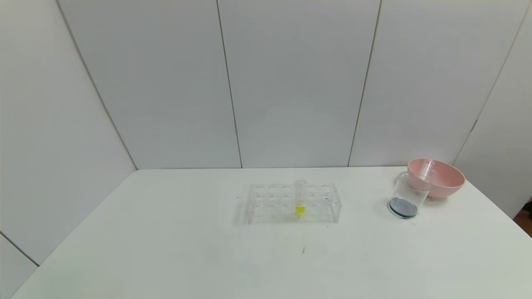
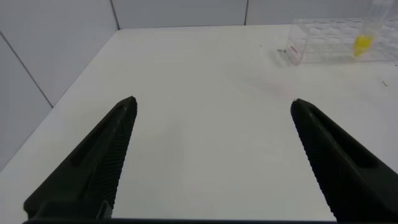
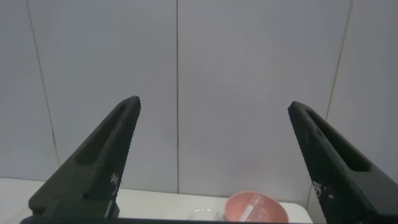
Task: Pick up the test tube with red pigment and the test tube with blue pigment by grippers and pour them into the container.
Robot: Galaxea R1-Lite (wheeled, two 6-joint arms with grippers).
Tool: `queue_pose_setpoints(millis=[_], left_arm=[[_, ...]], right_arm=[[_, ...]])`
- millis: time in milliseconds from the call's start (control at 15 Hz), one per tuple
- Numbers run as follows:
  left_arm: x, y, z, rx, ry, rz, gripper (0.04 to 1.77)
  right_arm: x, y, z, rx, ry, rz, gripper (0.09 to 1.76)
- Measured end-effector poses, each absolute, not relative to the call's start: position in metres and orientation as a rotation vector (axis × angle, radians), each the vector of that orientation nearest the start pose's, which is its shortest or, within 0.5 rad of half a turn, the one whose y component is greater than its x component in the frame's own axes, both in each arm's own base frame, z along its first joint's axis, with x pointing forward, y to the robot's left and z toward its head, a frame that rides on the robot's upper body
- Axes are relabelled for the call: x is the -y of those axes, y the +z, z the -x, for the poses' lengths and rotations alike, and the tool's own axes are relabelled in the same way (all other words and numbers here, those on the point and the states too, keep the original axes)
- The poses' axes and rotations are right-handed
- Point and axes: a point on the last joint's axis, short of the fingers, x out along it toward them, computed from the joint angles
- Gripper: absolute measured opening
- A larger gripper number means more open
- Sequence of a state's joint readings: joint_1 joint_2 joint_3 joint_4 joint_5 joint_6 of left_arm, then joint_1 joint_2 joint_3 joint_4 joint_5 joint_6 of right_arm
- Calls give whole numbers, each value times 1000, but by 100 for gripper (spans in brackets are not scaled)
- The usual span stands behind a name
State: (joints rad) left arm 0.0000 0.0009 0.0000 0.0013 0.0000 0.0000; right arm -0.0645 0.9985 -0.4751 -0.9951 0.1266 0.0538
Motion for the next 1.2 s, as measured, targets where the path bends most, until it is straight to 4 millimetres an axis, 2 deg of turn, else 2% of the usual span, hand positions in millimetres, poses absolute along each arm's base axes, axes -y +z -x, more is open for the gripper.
queue_pose_setpoints(millis=[267,533,733,867,933,1200], left_arm=[[0,75,23,-2,0,0,176],[0,75,23,-2,0,0,176],[0,75,23,-2,0,0,176],[0,75,23,-2,0,0,176],[0,75,23,-2,0,0,176],[0,75,23,-2,0,0,176]], right_arm=[[-1,263,-41,569,110,31,170],[-5,238,17,534,175,33,170],[-4,225,58,609,162,41,170],[-2,208,72,598,99,24,170],[-1,200,73,594,70,15,170],[-1,144,45,420,51,10,170]])
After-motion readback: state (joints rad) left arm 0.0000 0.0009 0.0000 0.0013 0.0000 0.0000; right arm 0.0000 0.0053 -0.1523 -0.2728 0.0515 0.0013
